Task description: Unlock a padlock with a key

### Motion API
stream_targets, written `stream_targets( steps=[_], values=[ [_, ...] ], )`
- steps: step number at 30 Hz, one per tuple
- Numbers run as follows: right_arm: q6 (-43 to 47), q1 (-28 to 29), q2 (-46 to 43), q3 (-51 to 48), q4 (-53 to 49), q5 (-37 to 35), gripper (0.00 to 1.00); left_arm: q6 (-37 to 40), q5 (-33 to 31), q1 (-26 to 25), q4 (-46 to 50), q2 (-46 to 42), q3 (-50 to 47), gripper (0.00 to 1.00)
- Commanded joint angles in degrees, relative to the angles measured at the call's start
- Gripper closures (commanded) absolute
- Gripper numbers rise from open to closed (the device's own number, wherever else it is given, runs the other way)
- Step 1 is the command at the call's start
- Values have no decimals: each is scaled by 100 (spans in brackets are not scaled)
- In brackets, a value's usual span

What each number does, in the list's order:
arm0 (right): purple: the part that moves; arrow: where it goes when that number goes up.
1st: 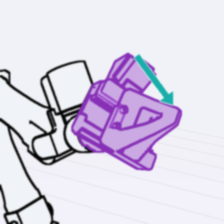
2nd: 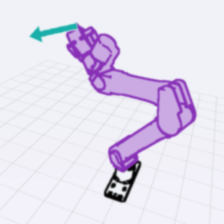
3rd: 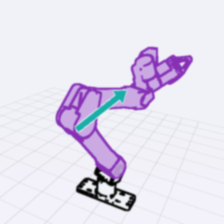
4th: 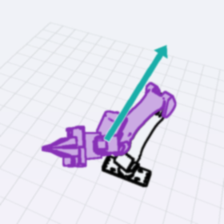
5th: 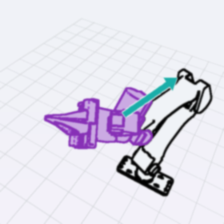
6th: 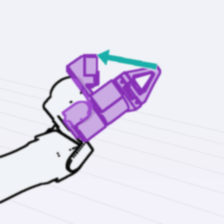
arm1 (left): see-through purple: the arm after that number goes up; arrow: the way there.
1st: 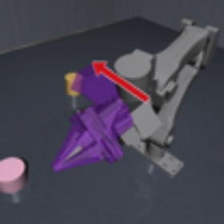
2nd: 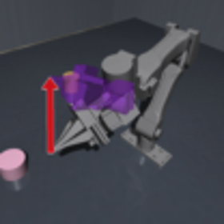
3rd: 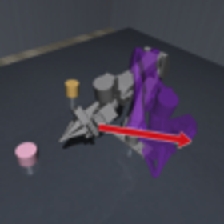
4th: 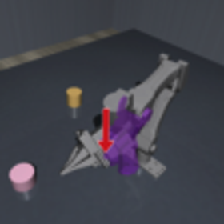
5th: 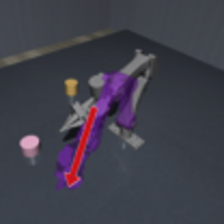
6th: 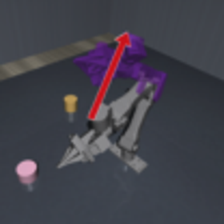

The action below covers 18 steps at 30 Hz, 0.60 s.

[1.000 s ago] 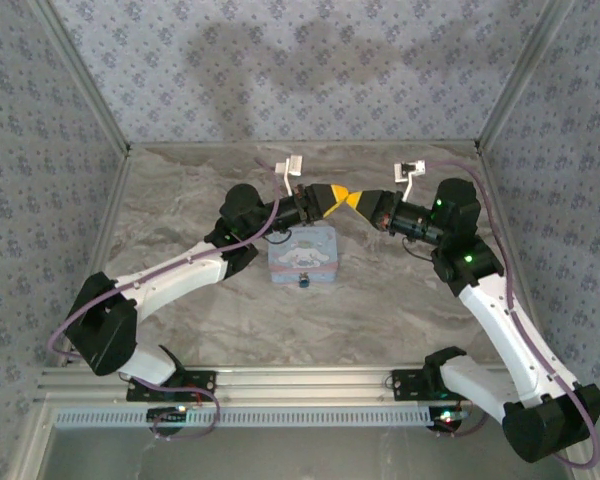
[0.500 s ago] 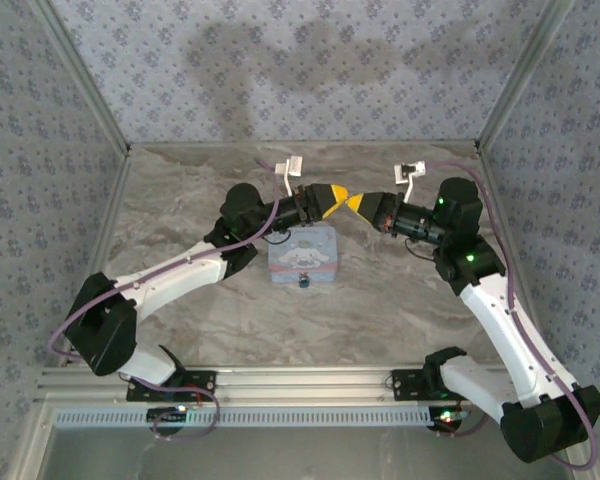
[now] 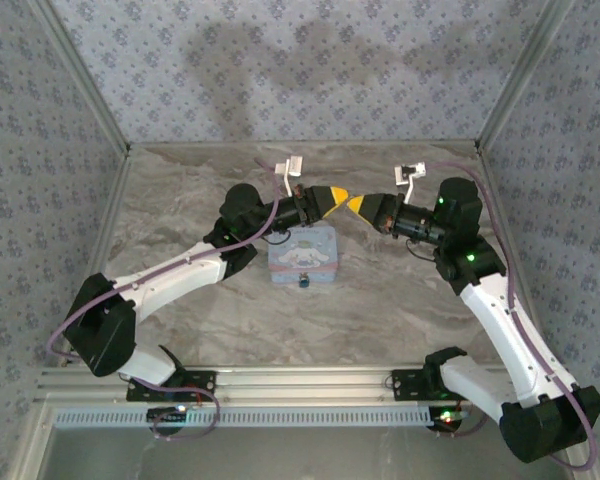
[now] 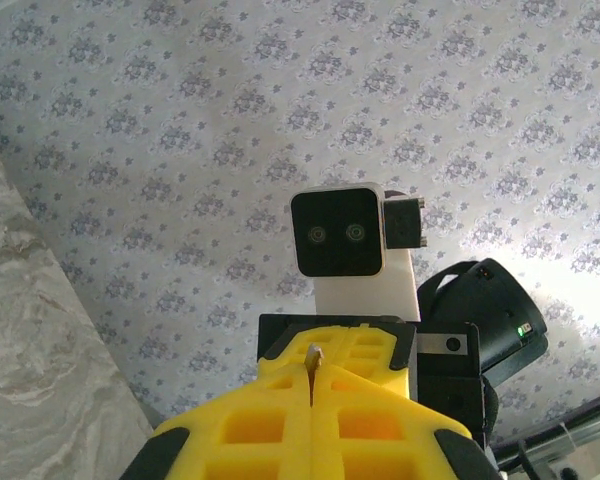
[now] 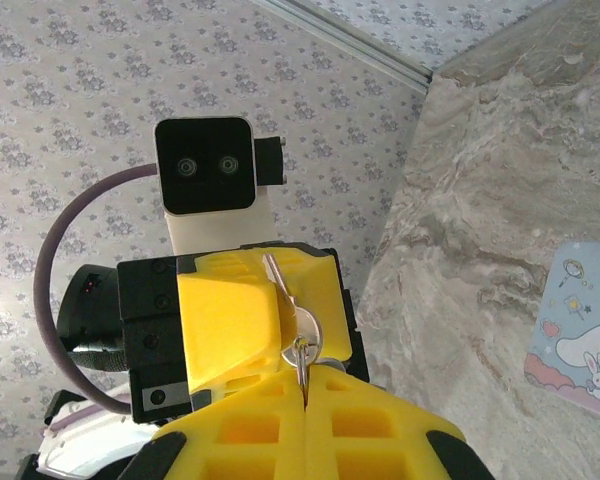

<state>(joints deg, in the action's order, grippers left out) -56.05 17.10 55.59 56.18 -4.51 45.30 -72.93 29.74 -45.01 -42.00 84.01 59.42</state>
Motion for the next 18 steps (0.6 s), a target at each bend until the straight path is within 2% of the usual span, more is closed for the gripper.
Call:
stream_targets(
  steps=[1, 4, 8, 10, 12, 18],
  values=[
    [151, -73, -91, 141, -39, 185, 100, 135, 59, 29, -79, -175, 17, 100],
    [196, -105, -110, 148, -103, 199, 95, 212, 58, 33, 16, -206, 35, 100],
    [232, -154, -119, 168, -190, 216, 73, 321, 76, 28, 79, -231, 76, 100],
    [246, -210, -144, 174, -196, 238, 68, 397, 89, 28, 147, -249, 92, 100],
    [265, -241, -184, 182, -218, 237, 64, 460, 66, 28, 237, -273, 113, 100],
    [342, -422, -267, 200, -295, 255, 63, 751, 128, 32, 480, -329, 192, 100]
  ],
)
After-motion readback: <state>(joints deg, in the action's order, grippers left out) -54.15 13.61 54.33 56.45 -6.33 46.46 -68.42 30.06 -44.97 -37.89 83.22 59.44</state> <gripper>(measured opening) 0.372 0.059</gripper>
